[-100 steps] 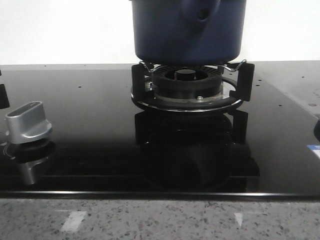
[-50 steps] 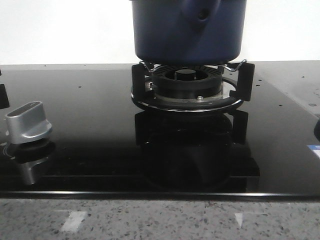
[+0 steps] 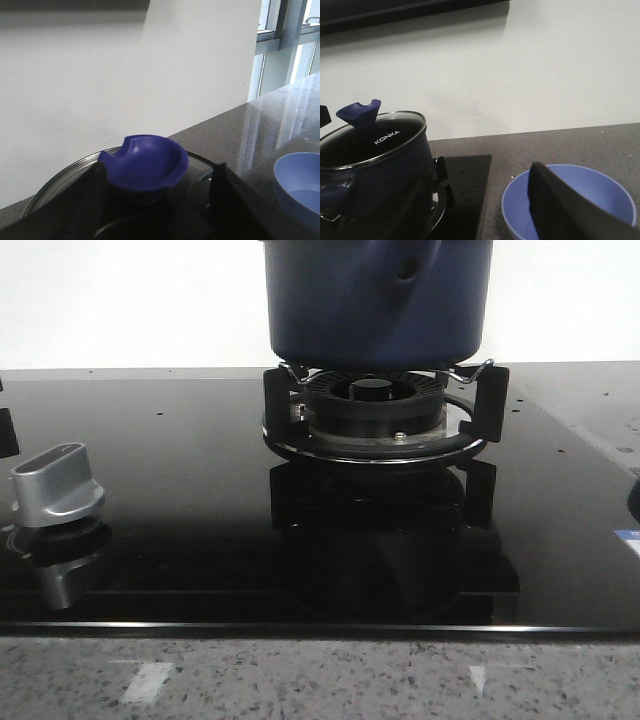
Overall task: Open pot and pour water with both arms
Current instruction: 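Close the left gripper on the blue lid knob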
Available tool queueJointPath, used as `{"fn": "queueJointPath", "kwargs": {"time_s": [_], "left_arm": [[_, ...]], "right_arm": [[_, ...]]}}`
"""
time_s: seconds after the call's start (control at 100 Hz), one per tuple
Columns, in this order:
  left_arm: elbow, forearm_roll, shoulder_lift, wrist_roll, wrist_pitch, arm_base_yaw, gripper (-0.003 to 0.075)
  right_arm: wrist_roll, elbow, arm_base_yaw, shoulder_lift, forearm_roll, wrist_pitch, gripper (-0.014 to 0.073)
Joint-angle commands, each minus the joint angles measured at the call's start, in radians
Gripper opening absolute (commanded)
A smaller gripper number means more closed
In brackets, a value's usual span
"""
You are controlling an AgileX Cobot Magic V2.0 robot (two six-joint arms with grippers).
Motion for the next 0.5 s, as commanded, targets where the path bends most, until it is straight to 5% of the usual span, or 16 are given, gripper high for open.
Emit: {"fn": "queueJointPath", "kwargs": {"time_s": [0.0,0.49], "left_arm": [[-0.060,-0.015,-0.014,-0.014,-0.052,0.004,0.0386],[-0.112,-0.015,0.067,-0.016,-0.016,0.004,0.0386]], "right_arm": [[-0.007,-0.035,0.001,0.023,0.014,-0.075,0.0383],[-0.007,-0.035,0.001,0.023,0.015,-0.075,0.0383]]}}
